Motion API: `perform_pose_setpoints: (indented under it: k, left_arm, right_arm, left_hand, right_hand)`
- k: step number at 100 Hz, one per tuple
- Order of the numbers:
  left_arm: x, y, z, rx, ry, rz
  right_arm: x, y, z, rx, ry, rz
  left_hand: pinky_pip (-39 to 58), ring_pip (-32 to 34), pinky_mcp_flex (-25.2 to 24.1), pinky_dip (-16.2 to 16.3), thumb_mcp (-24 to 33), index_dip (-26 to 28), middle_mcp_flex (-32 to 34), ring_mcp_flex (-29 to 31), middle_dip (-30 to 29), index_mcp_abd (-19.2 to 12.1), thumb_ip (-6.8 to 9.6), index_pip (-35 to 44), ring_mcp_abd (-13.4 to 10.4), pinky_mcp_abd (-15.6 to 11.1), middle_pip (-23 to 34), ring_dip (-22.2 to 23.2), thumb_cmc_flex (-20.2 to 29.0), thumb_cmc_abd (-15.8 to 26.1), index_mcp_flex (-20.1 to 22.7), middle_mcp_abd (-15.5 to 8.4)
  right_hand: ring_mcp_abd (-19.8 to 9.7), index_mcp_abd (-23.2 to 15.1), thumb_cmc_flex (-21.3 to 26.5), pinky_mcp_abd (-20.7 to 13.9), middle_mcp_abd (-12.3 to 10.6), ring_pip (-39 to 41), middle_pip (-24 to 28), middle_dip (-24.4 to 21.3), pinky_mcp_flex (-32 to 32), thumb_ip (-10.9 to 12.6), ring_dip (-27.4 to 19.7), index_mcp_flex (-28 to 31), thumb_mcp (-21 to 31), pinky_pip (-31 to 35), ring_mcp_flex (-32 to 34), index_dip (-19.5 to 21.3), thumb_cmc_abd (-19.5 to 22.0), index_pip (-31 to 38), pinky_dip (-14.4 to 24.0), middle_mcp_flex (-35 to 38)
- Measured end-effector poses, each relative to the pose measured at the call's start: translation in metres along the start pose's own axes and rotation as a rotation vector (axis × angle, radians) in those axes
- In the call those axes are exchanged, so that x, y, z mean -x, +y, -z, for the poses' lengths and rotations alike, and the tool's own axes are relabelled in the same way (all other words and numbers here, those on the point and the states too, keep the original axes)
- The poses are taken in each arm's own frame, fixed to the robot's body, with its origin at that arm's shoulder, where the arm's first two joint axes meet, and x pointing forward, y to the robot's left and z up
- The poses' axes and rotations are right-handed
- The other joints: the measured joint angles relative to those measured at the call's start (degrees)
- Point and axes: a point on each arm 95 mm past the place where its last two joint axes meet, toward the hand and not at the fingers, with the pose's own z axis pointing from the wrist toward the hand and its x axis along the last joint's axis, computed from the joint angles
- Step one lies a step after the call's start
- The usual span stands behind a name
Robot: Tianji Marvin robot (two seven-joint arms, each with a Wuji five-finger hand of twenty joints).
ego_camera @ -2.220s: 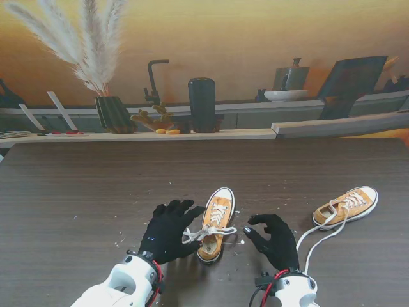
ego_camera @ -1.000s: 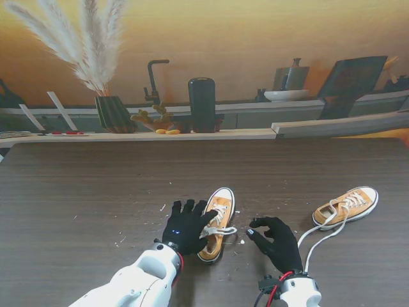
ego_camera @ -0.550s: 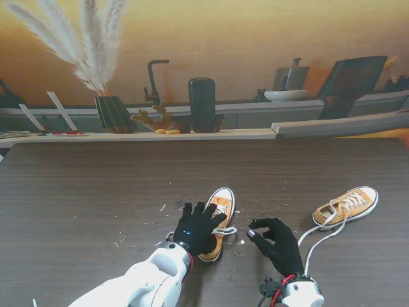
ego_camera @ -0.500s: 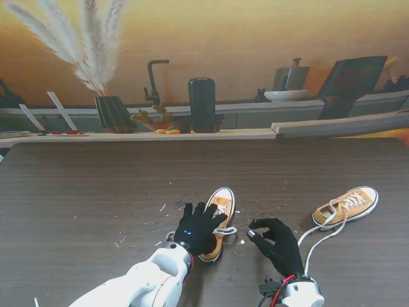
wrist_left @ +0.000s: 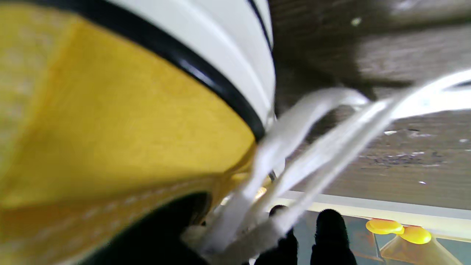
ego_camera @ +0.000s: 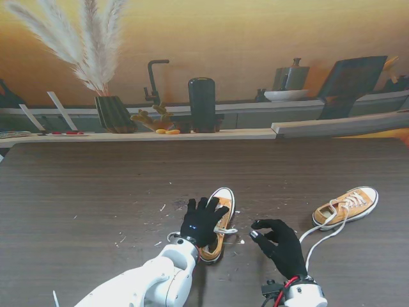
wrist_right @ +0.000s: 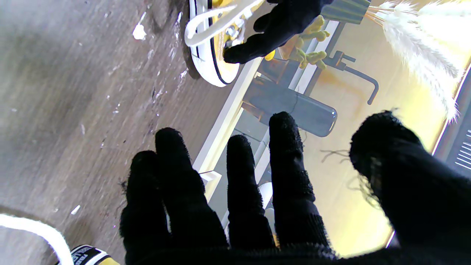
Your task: Tie the shoelaces into a bow on the shoes
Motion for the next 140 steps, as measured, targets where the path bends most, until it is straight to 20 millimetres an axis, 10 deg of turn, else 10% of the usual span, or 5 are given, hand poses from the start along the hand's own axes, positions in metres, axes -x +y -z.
perform_pose_setpoints:
  k: [17, 32, 46, 60, 140]
  left_arm:
    - [-0.003, 0.001, -0.01, -0.019, 0.017, 0.01]
    - [-0.004, 0.001, -0.016, -0.093, 0.009, 0.045]
    - [-0.005, -0.002, -0.019, -0.127, 0.004, 0.078]
    - [-0.004, -0.006, -0.021, -0.148, 0.004, 0.099]
    - [0.033, -0.068, -0.064, -0.369, -0.037, 0.05]
  right_arm:
    - [0.0, 0.002, 0.001, 0.006, -0.002, 0.0]
    - [0.0, 0.004, 0.002, 0.01, -0.005, 0.0]
    - [0.0, 0.005, 0.003, 0.011, -0.007, -0.003]
    - [-0.001, 0.005, 0.004, 0.011, -0.004, -0.007]
    - [-0.002, 0.003, 0.004, -0.01, -0.007, -0.008]
  left_hand:
    - [5.17, 5.04, 3.34, 3.43, -0.04, 0.68, 2.55, 3.3, 0.0, -0.17, -1.35, 3.68, -0.22, -0.02, 1.95, 2.44, 2.92, 0.82, 1.87, -0.49]
    - [30.93, 14.09, 6.91, 7.37, 0.04, 6.46, 11.79, 11.32, 0.0, -3.14, -3.98, 15.13, -1.15, -0.64, 5.17, 8.66, 4.58, 1.58, 7.54, -3.59]
    - [54.22, 15.75, 10.02, -2.75, 2.0, 19.23, 20.13, 18.59, 6.08, -8.93, -9.23, 32.23, -1.15, -3.05, 10.23, 20.65, 8.99, -1.35, 11.06, -5.76]
    - [65.72, 25.87, 12.95, -7.61, 2.46, 28.62, 25.35, 21.48, 27.35, -8.87, -9.91, 44.45, -1.62, -5.32, 10.28, 24.91, 9.91, -4.35, 14.7, -5.93]
    - [69.47, 39.03, 14.97, -6.88, 3.1, 33.7, 30.27, 25.04, 36.46, -10.26, -10.5, 50.2, -2.56, -5.83, 17.15, 26.27, 9.97, -5.75, 15.5, -6.31]
  right_hand:
    - [0.28, 0.0, 0.0, 0.57, 0.01, 0.08, 0.0, 0.0, 0.06, 0.0, 0.56, 0.0, 0.0, 0.44, 0.0, 0.0, 0.0, -0.01, 0.1, 0.0]
    - [0.31, 0.0, 0.0, 0.63, 0.02, 0.11, -0.16, 0.0, 0.16, 0.0, 1.15, 0.04, 0.0, 0.53, 0.0, 0.0, 0.01, -0.01, 0.11, 0.0]
    - [0.32, 0.0, 0.0, 0.64, 0.1, 0.12, -0.16, -0.01, 0.17, 0.0, 1.19, 0.05, 0.0, 0.55, 0.0, 0.0, 0.01, -0.01, 0.11, 0.0]
    - [0.33, 0.0, 0.0, 0.65, 0.11, 0.12, -0.16, -0.01, 0.18, 0.0, 1.26, 0.05, 0.0, 0.56, 0.0, 0.0, 0.01, -0.02, 0.12, 0.0]
    - [0.33, 0.0, -0.02, 0.65, 0.2, 0.13, -1.03, -0.58, 0.26, 0.0, 1.92, 0.07, -0.58, 0.65, 0.0, 0.0, 0.13, -0.72, 0.12, 0.0]
